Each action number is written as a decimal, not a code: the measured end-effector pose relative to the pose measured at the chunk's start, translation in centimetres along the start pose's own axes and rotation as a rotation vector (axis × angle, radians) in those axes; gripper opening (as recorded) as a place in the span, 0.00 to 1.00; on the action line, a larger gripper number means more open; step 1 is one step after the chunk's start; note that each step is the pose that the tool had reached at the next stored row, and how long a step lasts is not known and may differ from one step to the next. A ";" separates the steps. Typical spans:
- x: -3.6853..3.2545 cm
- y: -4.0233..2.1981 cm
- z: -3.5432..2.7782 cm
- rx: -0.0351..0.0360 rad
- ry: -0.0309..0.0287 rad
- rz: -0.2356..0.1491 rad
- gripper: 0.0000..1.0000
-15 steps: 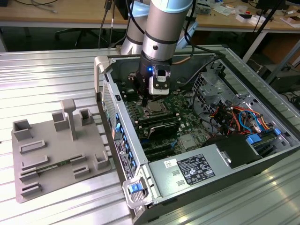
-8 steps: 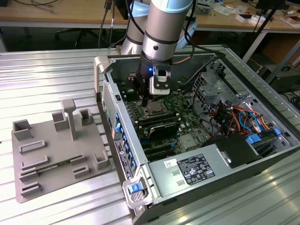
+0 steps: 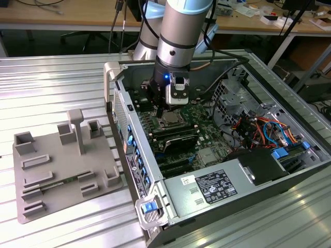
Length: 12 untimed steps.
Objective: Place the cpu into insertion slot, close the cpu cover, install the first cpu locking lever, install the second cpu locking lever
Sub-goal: 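Install the first cpu locking lever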
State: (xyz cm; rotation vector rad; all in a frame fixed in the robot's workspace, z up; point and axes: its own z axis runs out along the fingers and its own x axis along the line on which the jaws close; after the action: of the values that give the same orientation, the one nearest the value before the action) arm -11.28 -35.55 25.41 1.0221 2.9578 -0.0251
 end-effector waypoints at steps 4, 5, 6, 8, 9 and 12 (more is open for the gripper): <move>0.00 0.00 0.00 -0.0002 -0.0002 -0.015 0.11; 0.00 0.00 0.00 -0.0003 -0.0002 -0.018 0.11; 0.00 0.00 0.00 -0.0004 -0.0003 -0.025 0.11; 0.00 0.00 0.00 -0.0005 -0.0004 -0.036 0.11; 0.00 0.00 0.00 -0.0006 -0.0005 -0.041 0.11; 0.00 0.00 0.00 -0.0009 -0.0006 -0.051 0.11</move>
State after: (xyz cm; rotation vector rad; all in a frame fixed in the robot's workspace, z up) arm -11.28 -35.55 25.41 0.9464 2.9824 -0.0246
